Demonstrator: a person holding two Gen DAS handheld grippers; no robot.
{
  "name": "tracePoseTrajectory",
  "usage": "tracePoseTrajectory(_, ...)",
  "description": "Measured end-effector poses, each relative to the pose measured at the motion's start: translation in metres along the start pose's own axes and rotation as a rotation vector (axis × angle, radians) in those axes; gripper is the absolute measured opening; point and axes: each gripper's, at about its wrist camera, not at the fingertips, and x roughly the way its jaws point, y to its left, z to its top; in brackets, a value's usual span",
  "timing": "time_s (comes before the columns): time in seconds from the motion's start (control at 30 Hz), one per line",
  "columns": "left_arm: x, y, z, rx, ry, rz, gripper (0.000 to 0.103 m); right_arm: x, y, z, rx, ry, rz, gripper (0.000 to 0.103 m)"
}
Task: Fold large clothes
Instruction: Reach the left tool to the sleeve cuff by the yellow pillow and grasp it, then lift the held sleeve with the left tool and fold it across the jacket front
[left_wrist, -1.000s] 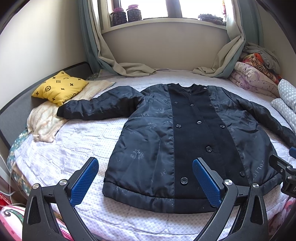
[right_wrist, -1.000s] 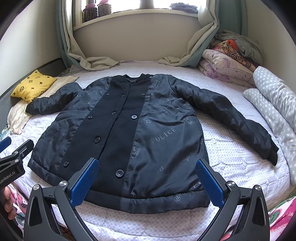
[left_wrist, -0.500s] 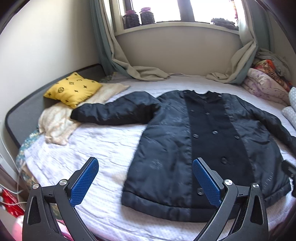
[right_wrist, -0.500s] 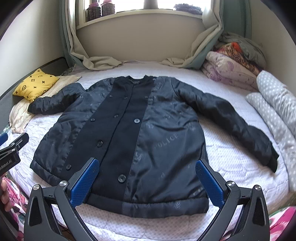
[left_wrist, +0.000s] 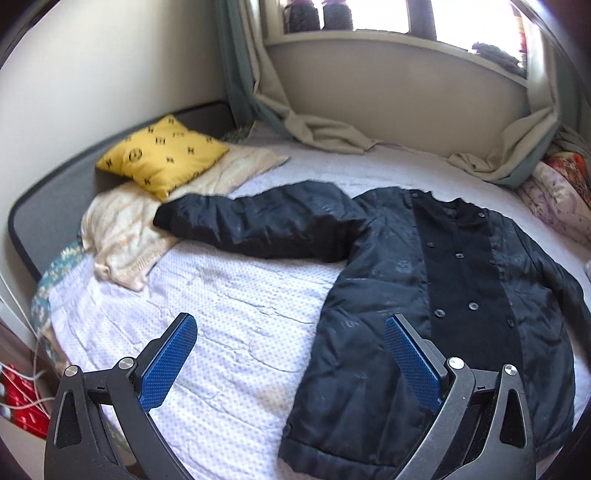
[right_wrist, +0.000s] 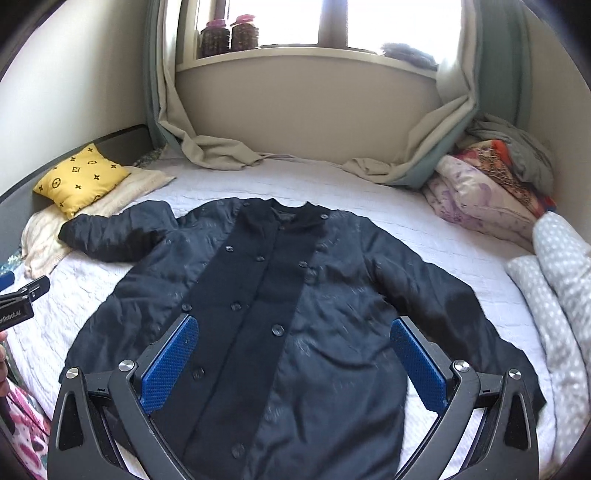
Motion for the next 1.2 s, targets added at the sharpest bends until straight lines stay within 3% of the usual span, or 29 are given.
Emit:
tracePoseTrajectory(0.17,0.036,0.032,0.024,-0.093,0.104,-0.027,0.103,0.026,0.005,0.015,-0.014,0.039,0.089,0.103)
tracePoseTrajectory(0.43,0.110,0.101,0.082,-0.356,0.222,-0.089,0.103,0.055,0.010,0.055,-0.081,-0.005,0.171,0.103)
tracePoseTrajectory(0.57,0.156,0.132,0.096,-0.500,0.254,-0.186,0.103,0.088,-0.004,0.045,-0.030,0.092,0.205,0.103)
tracePoseTrajectory(0.63,0.174,0.144,0.098,-0.564,0.242,-0.224,0.101,0.102,-0.010,0.040,-0.021,0.130,0.200,0.103)
tracePoseTrajectory(0.73,0.202,0.159,0.100,-0.627,0.240,-0.238,0.092,0.117,-0.017,0.036,-0.008,0.154,0.194,0.103)
tracePoseTrajectory(0.8,0.224,0.172,0.098,-0.682,0.239,-0.247,0.080,0.124,-0.020,0.033,-0.006,0.167,0.190,0.103)
tracePoseTrajectory(0.9,0.255,0.190,0.088,-0.782,0.254,-0.249,0.074,0.135,-0.022,0.032,0.000,0.181,0.180,0.103)
tracePoseTrajectory(1.07,0.298,0.209,0.072,-0.951,0.265,-0.301,0.072,0.151,-0.022,0.033,0.018,0.200,0.179,0.103)
tracePoseTrajectory(1.2,0.316,0.215,0.070,-1.018,0.233,-0.338,0.071,0.160,-0.020,0.034,0.019,0.214,0.182,0.103)
